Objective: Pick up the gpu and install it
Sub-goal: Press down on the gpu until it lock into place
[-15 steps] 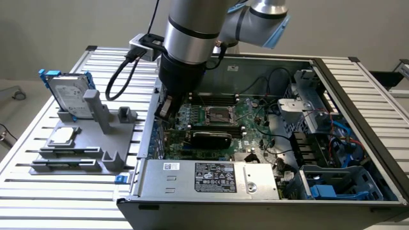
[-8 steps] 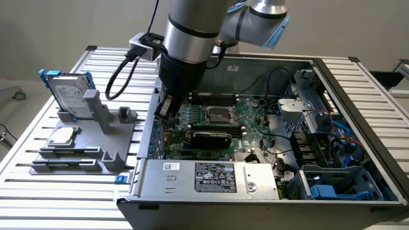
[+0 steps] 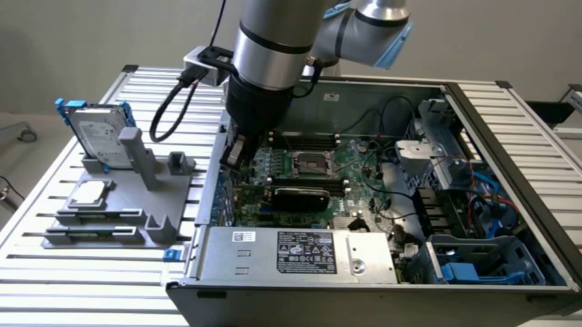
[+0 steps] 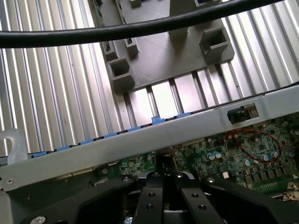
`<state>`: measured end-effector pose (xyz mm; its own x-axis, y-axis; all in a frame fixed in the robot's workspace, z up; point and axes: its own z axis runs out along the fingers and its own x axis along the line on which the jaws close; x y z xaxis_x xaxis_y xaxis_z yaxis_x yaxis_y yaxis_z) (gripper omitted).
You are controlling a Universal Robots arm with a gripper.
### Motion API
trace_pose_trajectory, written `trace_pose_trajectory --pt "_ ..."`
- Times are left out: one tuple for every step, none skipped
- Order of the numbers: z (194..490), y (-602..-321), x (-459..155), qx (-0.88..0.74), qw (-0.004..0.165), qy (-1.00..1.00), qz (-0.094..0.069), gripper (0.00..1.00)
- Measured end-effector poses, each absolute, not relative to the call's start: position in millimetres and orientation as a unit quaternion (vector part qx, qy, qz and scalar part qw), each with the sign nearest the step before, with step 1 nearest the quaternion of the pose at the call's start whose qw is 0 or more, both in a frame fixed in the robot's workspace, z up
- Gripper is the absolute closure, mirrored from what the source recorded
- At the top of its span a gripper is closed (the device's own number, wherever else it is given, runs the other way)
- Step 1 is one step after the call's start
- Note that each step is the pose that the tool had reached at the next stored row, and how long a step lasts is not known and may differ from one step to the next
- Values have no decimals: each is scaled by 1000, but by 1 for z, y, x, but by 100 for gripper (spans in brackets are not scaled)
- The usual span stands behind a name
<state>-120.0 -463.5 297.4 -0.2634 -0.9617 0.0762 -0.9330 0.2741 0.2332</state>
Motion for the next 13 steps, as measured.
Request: trace_pose_trajectory --pt "297 -464 -120 598 101 -792 -71 89" --pt "297 -464 -120 599 101 -792 -71 89" --pt "297 -464 -120 599 101 -791 -70 89" --pt "297 -464 -120 599 101 -791 -70 89" --pt "296 -464 -120 599 102 -791 -70 89" --pt "296 -464 -120 599 102 -791 -70 89" --pt "296 -464 -120 599 102 -791 -70 89" --pt "295 -464 -120 599 102 -791 -70 89" --pt "295 -464 -120 599 102 -791 -70 89" --pt "294 -464 -121 599 102 -791 -70 89" --pt "294 -464 -121 599 102 -791 -70 89" --pt "294 -464 -122 599 102 -791 -70 89" --pt "294 -464 -122 599 102 -791 -70 89"
